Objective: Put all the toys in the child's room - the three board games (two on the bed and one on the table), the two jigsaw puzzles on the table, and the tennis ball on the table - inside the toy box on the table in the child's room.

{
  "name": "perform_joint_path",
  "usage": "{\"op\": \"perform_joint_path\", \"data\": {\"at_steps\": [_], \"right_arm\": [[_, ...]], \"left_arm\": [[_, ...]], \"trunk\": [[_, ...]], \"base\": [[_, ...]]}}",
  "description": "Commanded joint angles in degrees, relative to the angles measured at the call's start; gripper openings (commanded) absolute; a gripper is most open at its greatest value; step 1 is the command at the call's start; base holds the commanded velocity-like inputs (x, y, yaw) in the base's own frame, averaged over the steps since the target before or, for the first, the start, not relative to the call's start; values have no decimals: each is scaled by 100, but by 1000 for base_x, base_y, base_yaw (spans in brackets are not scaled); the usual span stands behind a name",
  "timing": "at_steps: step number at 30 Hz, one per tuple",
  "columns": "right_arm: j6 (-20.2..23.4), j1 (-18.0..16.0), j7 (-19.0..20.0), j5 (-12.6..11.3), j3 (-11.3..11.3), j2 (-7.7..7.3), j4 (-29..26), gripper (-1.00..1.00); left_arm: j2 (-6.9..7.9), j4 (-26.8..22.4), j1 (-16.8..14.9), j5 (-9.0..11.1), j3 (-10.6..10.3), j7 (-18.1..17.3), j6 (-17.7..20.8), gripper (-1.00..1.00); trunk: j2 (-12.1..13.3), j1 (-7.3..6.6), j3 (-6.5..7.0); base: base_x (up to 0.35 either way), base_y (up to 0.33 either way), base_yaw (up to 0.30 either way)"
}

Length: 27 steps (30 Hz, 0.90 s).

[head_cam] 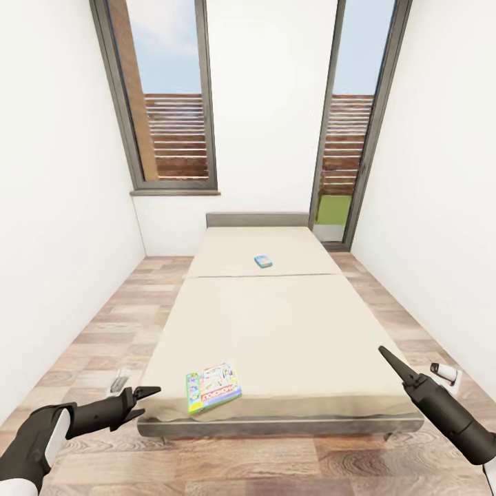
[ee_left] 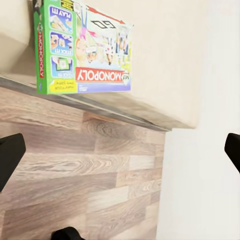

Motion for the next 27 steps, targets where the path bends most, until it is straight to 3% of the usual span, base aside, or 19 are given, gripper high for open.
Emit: {"op": "perform_joint_path", "data": {"at_steps": [1,6,12,14,19,27], "right_arm": [[42,-4,8,-33,-17,-2,-3,100],[45,-5,19,-62,-100,-5,-7,100],[89,-4,37,-137,-144,21,-2,100],[102,-4,68,-303,-132,48,3,100],[119,-6,96,-691,-107,66,22,100],[193,-4,100,-822,-135,43,46,100]], "left_arm": [[0,21,-2,38,7,-2,47,100],[37,47,-5,83,7,-39,56,100],[337,86,-20,306,5,-402,68,100],[401,103,-23,345,2,-604,70,100],[455,129,-25,374,-1,-919,79,100],[462,135,-23,381,-1,-1002,68,100]], "trunk": [[-44,22,-24],[-245,132,-114],[-486,264,-221],[-566,308,-257],[-766,417,-347],[-1087,593,-491]], "base": [[0,0,0],[0,0,0],[0,0,0],[0,0,0],[0,0,0],[0,0,0]]}}
